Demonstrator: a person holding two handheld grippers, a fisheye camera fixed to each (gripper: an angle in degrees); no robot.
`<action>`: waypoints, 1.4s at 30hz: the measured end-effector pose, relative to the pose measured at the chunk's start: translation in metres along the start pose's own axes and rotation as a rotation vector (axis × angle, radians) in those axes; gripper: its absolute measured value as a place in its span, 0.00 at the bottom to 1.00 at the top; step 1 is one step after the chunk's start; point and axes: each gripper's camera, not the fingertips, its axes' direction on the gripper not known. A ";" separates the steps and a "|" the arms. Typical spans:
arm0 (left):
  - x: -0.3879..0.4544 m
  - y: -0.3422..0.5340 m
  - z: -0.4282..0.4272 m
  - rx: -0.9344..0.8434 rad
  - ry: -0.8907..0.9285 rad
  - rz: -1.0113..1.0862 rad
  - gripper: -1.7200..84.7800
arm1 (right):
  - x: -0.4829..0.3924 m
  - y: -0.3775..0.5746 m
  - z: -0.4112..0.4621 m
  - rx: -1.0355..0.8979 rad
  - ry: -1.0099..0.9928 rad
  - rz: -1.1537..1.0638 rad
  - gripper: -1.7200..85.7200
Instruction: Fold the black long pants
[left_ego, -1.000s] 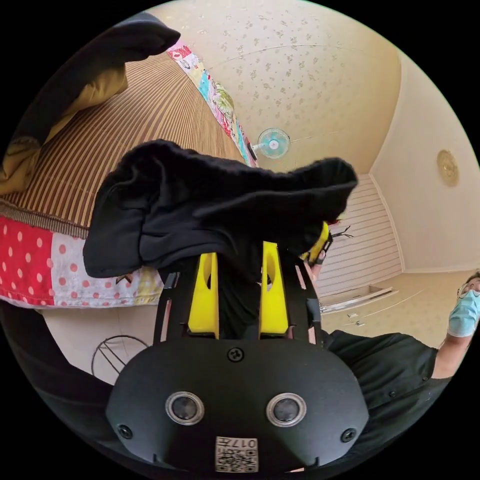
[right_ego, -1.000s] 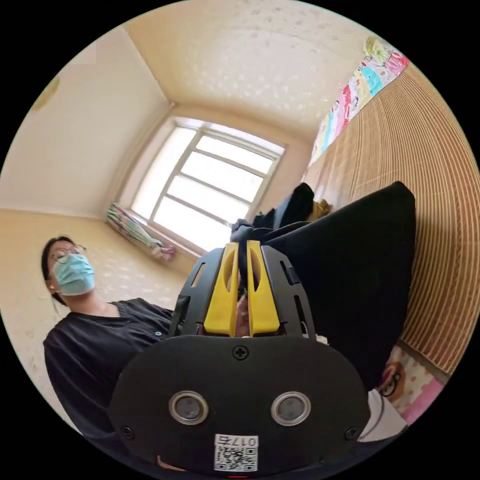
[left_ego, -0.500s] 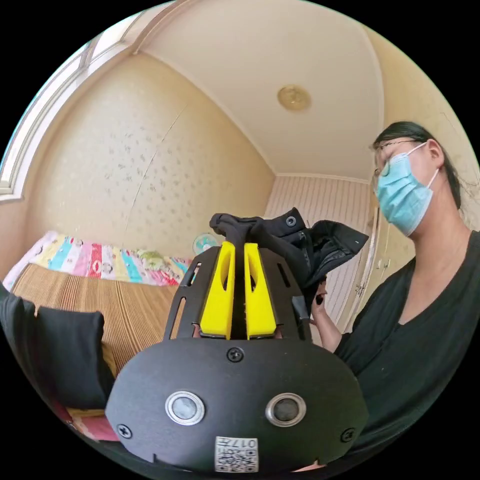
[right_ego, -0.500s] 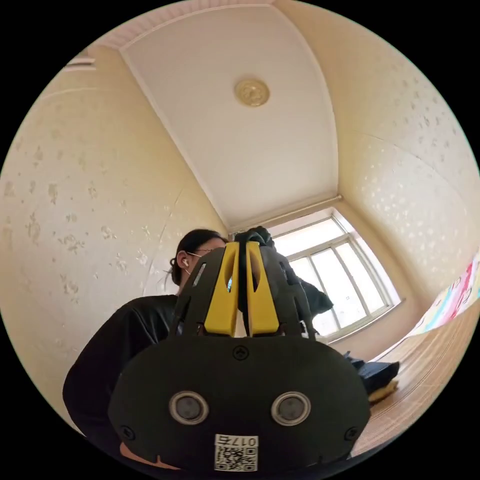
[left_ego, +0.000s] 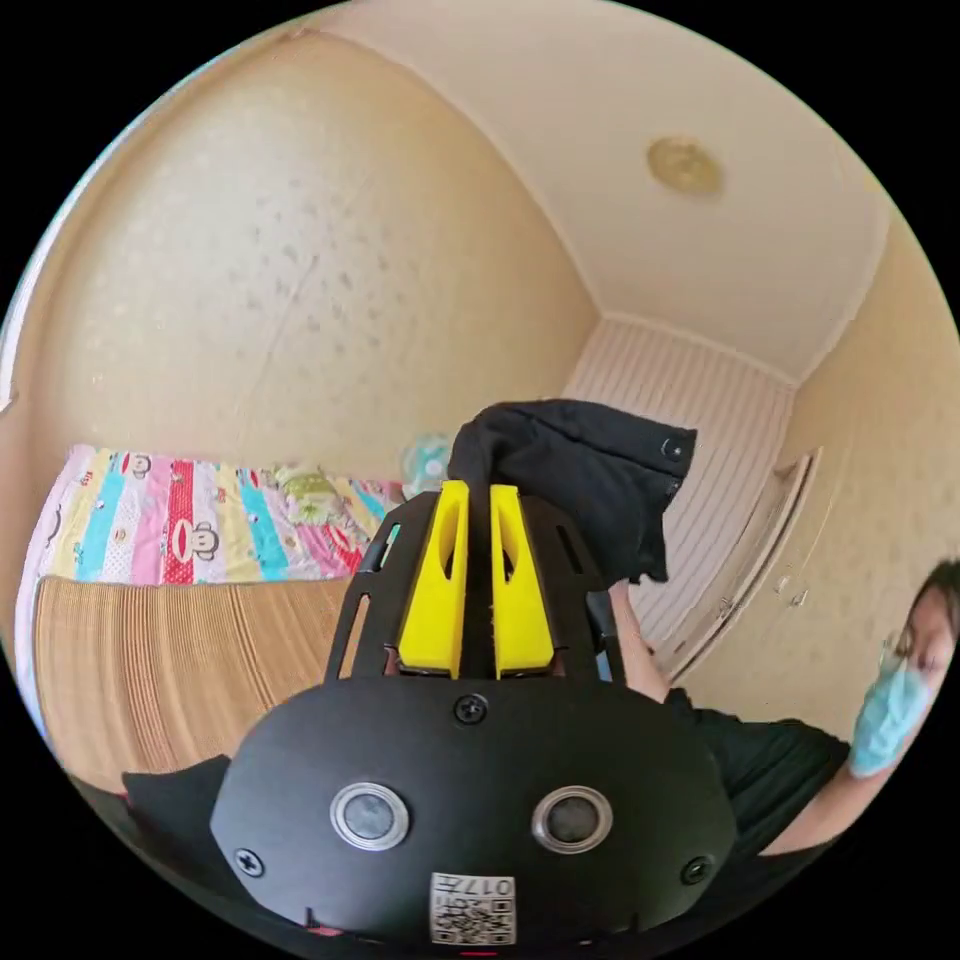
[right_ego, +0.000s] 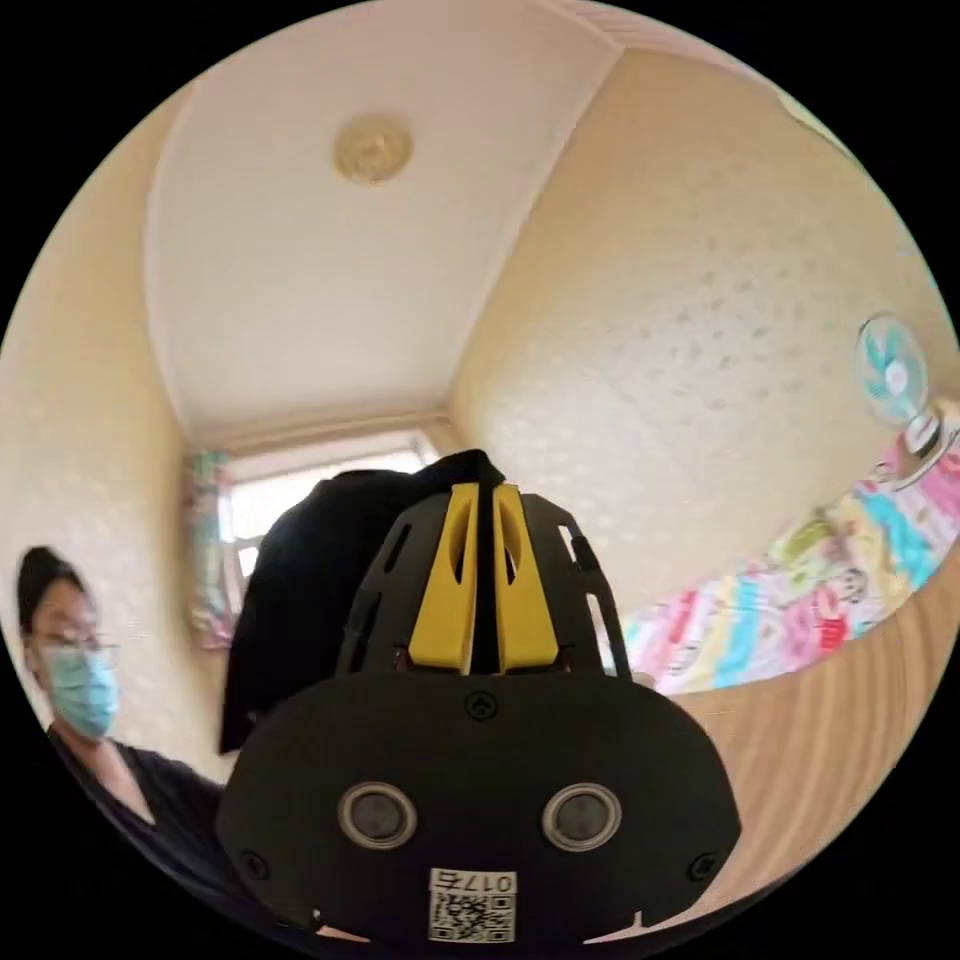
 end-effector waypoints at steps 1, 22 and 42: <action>-0.062 -0.025 0.042 -0.057 -0.049 -0.112 0.10 | 0.013 -0.023 0.050 -0.135 0.271 -0.007 0.07; -0.233 0.788 0.113 -0.455 -0.242 -0.426 0.14 | 0.051 0.468 0.009 -0.821 0.599 0.282 0.12; -0.259 0.761 0.043 -0.420 -0.024 -0.425 0.13 | 0.118 0.378 -0.162 -0.619 0.167 0.477 0.05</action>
